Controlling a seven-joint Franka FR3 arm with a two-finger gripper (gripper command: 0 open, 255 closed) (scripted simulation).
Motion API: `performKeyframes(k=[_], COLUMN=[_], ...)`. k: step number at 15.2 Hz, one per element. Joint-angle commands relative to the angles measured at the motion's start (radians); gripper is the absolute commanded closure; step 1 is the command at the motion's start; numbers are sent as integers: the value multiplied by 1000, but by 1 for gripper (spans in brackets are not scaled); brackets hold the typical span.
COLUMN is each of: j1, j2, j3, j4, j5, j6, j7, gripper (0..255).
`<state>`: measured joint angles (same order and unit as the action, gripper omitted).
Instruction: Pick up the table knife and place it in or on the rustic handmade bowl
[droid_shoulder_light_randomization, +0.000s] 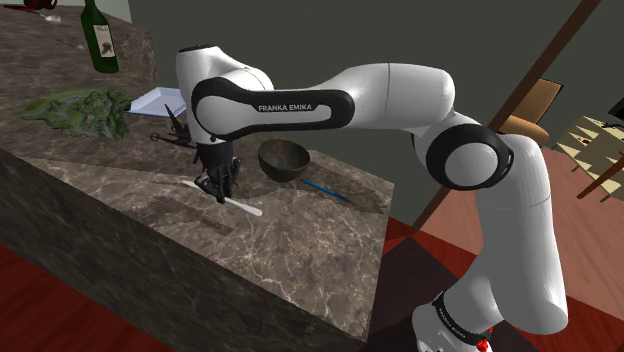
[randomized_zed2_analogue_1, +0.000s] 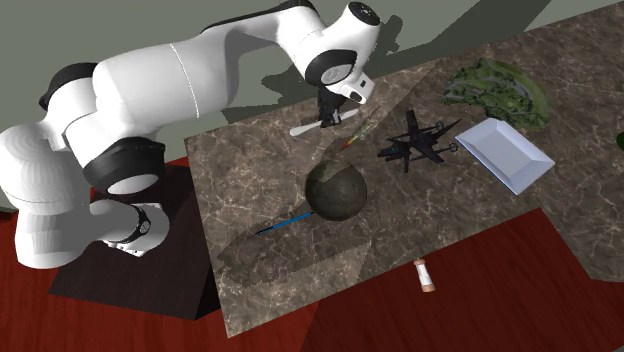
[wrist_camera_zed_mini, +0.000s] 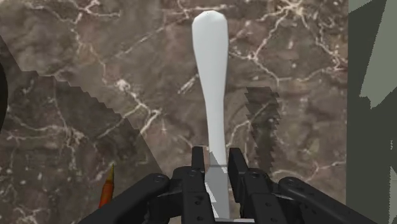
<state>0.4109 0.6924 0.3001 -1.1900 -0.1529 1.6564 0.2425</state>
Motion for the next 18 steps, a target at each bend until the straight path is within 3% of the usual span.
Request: performKeyframes(k=[1, 18], j1=[0, 37], j2=[-5, 26], j3=[1, 0], j4=[17, 303], j5=[1, -2], j6=[-22, -274], j7=[-2, -10], gripper=[255, 255])
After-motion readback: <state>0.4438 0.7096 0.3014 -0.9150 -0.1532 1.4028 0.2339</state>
